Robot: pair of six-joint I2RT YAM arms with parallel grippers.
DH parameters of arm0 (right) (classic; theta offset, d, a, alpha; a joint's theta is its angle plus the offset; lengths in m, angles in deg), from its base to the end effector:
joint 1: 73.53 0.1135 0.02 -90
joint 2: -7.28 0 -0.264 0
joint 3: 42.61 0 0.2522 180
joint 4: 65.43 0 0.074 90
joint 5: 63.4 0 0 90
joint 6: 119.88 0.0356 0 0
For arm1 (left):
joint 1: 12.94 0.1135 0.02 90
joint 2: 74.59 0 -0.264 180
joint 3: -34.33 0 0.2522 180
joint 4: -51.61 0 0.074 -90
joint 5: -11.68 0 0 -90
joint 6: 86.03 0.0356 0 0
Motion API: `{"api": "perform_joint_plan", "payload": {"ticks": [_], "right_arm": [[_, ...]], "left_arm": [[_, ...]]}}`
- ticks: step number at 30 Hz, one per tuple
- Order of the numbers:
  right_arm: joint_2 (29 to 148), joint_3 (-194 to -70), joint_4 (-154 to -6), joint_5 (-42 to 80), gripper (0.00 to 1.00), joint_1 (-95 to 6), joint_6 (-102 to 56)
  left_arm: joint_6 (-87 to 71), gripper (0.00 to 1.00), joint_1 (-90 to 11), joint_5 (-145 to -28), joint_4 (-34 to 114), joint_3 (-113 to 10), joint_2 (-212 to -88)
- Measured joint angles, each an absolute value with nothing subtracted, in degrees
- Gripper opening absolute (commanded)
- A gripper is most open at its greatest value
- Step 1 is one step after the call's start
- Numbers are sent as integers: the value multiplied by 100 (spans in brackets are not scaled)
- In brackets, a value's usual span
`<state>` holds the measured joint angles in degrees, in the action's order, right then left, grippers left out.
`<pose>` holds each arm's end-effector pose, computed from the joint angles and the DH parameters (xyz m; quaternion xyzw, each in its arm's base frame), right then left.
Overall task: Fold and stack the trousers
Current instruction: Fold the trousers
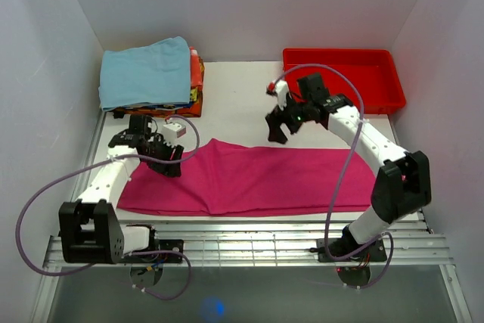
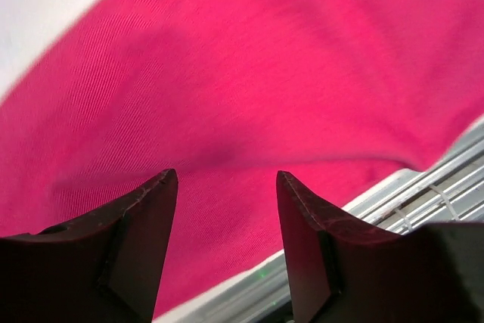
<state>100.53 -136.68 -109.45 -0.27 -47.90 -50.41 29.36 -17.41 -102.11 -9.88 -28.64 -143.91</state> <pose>0.3214 0.1721 0.3083 -0.4348 0.7850 0.2302 0.3764 0.2158 -0.0313 0.2339 0.2857 0.9177 -0.1648 0.2217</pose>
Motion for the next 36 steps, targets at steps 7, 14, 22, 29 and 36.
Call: {"api": "perform_joint_plan", "payload": {"ticks": [7, 14, 22, 29, 36], "right_arm": [[9592, -11168, -12075, 1304, 87, -5400, -6025], [9957, -11036, -12208, 1787, 84, -5610, -6147], [10774, -12132, -11930, 1704, 80, -5619, -5948], [9513, -12317, -12453, 1614, 60, -6274, -6645], [8036, -11817, -12665, 2228, 49, -8375, -8178]], "left_arm": [[2779, 59, -897, -10021, -1119, -2851, -15958], [2359, 58, -379, -10093, -1567, -3885, -17384], [2132, 57, 513, -10305, -1958, -5589, -18671], [2481, 60, 569, -9870, -1547, -5353, -18326], [2805, 61, 576, -9691, -1182, -4953, -18046]]}}
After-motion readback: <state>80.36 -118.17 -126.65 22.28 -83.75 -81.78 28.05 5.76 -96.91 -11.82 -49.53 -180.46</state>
